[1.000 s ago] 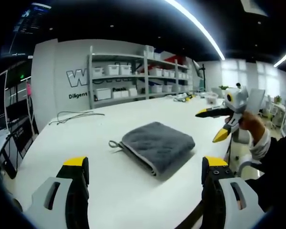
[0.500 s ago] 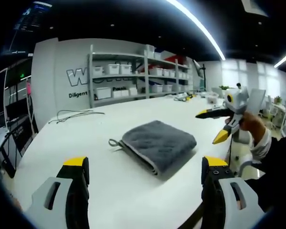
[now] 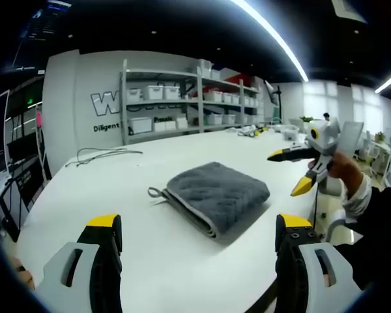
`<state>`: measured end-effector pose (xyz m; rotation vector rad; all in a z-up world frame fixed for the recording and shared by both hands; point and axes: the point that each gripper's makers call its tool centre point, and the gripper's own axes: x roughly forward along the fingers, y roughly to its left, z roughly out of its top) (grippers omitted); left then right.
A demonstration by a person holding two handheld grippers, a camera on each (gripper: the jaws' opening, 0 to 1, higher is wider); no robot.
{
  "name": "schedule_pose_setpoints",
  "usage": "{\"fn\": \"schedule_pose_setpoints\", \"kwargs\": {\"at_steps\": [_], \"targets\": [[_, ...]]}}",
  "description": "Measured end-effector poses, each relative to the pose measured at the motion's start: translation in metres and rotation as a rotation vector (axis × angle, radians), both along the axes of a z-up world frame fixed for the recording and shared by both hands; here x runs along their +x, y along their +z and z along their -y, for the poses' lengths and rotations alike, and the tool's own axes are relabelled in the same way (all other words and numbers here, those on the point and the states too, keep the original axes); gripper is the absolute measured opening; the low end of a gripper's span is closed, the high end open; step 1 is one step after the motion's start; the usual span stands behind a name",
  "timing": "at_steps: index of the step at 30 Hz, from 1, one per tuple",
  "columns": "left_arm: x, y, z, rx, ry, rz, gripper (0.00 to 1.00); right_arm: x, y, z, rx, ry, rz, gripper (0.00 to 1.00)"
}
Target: Open the folded towel by lifting each exposed corner and separating the folded layers until the towel lies flat within the target outline without major curled edges
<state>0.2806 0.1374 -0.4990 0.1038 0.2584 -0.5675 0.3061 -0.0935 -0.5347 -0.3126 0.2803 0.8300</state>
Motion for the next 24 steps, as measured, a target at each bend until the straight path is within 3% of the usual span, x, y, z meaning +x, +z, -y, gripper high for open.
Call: {"fn": "schedule_pose_setpoints", "kwargs": {"at_steps": [24], "targets": [[0.0027, -0.0090, 0.0040, 0.011, -0.007, -0.018, 0.96, 0.0047, -0.0036, 0.0029, -0.004, -0.001, -0.009, 0.93]]}}
